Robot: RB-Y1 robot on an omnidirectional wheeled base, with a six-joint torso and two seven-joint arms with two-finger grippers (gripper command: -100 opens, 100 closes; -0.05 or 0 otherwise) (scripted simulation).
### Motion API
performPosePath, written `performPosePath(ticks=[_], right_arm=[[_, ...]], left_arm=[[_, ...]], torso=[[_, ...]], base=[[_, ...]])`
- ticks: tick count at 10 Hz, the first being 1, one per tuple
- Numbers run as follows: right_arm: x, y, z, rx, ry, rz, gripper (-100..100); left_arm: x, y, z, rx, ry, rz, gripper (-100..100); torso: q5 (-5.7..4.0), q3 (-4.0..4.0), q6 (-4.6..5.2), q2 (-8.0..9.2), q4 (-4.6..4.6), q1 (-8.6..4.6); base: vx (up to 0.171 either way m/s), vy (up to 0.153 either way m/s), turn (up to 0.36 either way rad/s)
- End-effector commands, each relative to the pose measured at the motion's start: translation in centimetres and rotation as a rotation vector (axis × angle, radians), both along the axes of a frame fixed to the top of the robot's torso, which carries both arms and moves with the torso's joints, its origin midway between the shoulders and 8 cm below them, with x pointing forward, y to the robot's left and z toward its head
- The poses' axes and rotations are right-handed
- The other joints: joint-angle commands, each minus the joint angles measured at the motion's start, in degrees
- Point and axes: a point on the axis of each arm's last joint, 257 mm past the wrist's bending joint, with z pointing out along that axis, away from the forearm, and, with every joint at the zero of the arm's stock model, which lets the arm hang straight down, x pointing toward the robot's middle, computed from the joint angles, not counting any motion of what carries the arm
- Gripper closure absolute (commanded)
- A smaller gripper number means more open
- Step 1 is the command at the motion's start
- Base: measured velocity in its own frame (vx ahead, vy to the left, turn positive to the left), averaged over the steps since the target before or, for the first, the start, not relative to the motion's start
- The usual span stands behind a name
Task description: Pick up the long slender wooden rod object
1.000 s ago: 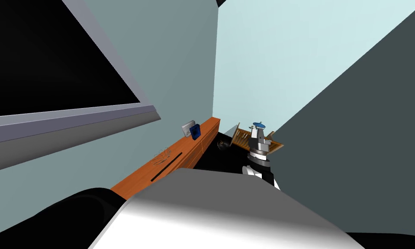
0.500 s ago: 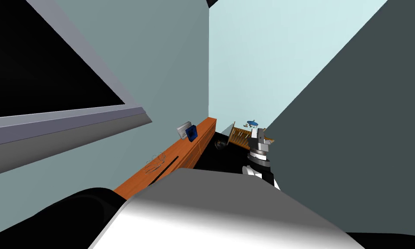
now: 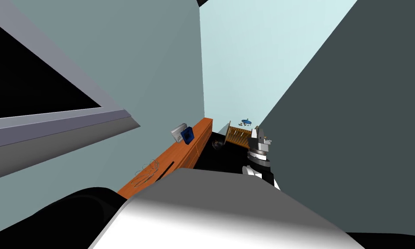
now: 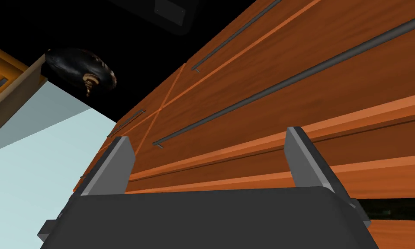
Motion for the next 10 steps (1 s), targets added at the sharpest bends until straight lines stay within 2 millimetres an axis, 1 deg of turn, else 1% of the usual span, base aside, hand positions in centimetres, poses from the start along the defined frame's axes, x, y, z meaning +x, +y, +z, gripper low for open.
performPosePath(ticks=[1,2,3,4,6,7,8,10], right_arm=[[0.0,0.0,0.0,0.0,0.0,0.0,0],[0.0,0.0,0.0,0.0,0.0,0.0,0],[0.0,0.0,0.0,0.0,0.0,0.0,0],[0.0,0.0,0.0,0.0,0.0,0.0,0],[0.0,0.0,0.0,0.0,0.0,0.0,0],[0.0,0.0,0.0,0.0,0.0,0.0,0],[0.0,0.0,0.0,0.0,0.0,0.0,0],[0.0,0.0,0.0,0.0,0.0,0.0,0]], left_arm=[[-1.6,1.5,-0.1,0.034,0.041,-0.024,-100],[-1.6,1.5,-0.1,0.034,0.041,-0.024,-100],[-2.7,2.4,-0.4,0.063,0.076,-0.078,-100],[-4.1,3.9,-0.7,0.101,0.12,-0.13,-100],[-5.8,6.5,-1.1,0.167,0.189,-0.234,-100],[-6.1,6.8,-1.0,0.172,0.196,-0.233,-100],[-6.7,7.9,-1.2,0.201,0.224,-0.283,-100],[-7.1,9.5,-1.6,0.245,0.265,-0.376,-100]], torso=[[0.0,0.0,0.0,0.0,0.0,0.0],[-0.01,0.01,-0.04,0.03,0.0,0.01],[0.0,0.05,-0.06,0.1,0.01,-0.05],[-0.01,0.03,0.0,0.05,0.01,-0.04],[0.03,-0.09,0.0,-0.16,-0.04,0.16],[0.04,-0.14,0.01,-0.25,-0.05,0.17],[0.02,-0.11,-0.06,-0.18,-0.05,0.09],[0.02,-0.09,-0.02,-0.16,-0.03,0.06]], base=[[0.044,0.023,-0.133],[0.021,0.013,-0.004],[0.041,0.009,-0.19],[0.077,0.037,-0.355],[0.108,0.061,-0.296],[0.086,0.049,-0.113],[0.069,0.039,-0.166],[0.083,0.049,-0.224]])
